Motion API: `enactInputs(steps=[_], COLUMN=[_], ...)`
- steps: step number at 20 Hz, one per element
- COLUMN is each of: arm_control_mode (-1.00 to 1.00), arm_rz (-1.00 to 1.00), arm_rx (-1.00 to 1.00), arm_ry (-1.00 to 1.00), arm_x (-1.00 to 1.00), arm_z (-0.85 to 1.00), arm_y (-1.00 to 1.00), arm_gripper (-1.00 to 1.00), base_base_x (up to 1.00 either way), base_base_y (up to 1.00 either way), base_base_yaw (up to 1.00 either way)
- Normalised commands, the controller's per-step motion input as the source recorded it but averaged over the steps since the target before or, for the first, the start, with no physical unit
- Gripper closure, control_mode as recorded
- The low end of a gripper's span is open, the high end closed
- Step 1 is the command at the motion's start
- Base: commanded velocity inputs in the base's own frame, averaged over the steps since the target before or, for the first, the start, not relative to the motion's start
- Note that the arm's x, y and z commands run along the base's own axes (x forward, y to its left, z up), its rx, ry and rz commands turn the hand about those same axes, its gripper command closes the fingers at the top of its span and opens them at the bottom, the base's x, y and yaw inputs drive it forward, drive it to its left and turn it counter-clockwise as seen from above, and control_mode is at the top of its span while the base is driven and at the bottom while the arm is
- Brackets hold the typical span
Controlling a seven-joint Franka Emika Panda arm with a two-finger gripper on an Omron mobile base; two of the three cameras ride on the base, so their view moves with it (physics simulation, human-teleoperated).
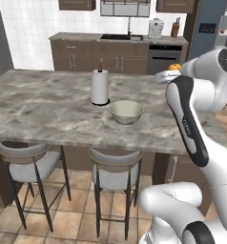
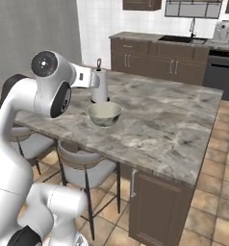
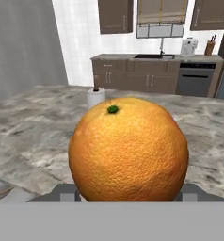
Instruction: Retrieve the orange and peach from the fridge and place them into the bowl on the dining table.
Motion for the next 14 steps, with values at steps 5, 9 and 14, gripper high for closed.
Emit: enactInputs(steps=[5, 9, 14], arm_control_mode=[1.00, 1.00, 1.00], arm_rz=[0.00, 0.00, 0.00], arm_rx=[0.00, 0.00, 0.00], arm_ry=[0.00, 0.00, 0.00], arm_x=[0.00, 0.00, 0.00], arm_z=[0.00, 0.00, 0.00], arm_y=[0.00, 0.00, 0.00], arm_gripper=[1.00, 1.00, 1.00], base_base_x=[0.61, 0.83, 0.77], base_base_y=[0.00, 0.06, 0.34], base_base_yaw=[-0.11, -0.11, -0.10])
